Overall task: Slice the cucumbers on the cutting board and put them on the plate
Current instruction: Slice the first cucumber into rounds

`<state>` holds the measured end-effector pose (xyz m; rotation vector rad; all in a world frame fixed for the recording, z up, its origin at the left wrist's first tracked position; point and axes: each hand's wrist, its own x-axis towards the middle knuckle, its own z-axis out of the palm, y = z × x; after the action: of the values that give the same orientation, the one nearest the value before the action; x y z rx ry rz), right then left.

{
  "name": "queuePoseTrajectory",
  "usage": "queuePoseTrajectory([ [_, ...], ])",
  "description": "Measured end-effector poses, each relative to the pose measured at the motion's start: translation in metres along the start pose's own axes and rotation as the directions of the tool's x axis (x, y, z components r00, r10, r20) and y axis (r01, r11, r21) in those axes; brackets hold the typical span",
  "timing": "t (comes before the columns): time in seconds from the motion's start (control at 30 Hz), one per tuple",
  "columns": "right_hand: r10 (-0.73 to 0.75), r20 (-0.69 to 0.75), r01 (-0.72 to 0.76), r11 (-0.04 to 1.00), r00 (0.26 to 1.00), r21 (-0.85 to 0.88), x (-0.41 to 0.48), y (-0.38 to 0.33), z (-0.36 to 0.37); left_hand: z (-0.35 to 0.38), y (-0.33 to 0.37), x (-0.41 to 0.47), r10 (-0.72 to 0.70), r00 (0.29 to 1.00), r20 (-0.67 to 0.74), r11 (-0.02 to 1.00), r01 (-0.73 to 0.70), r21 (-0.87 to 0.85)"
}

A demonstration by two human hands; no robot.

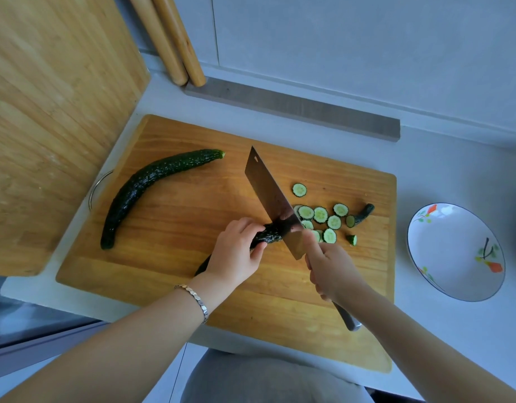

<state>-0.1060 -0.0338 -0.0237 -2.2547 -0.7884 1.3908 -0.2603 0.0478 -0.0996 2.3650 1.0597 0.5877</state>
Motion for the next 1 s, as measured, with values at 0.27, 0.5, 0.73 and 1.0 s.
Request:
queuePoseTrajectory([
  [0.27,0.01,-0.005,-0.009,0.994,1.0,0.108,0.012,0.008,0.016,-0.001,-0.001,-0.001,-0.002,1.0,-0.018,1.0,0.002,-0.017],
  [0.5,0.014,0.068,-0.025,0.987,0.998,0.16,-0.003,0.0,-0.01,-0.001,-0.003,-0.002,-0.007,1.0,-0.021,1.0,0.007,-0.007],
  [0.73,-0.005,0.043,0.003,0.999,0.999,0.049,-0.005,-0.003,-0.006,-0.001,-0.002,-0.001,0.006,1.0,-0.029,1.0,-0.006,-0.001],
  [1.0,-0.03,-0.019,0.029,0.999,0.999,-0.017,0.012,0.002,0.019,-0.001,0.0,-0.002,-0.002,1.0,-0.028,1.0,0.002,-0.006],
])
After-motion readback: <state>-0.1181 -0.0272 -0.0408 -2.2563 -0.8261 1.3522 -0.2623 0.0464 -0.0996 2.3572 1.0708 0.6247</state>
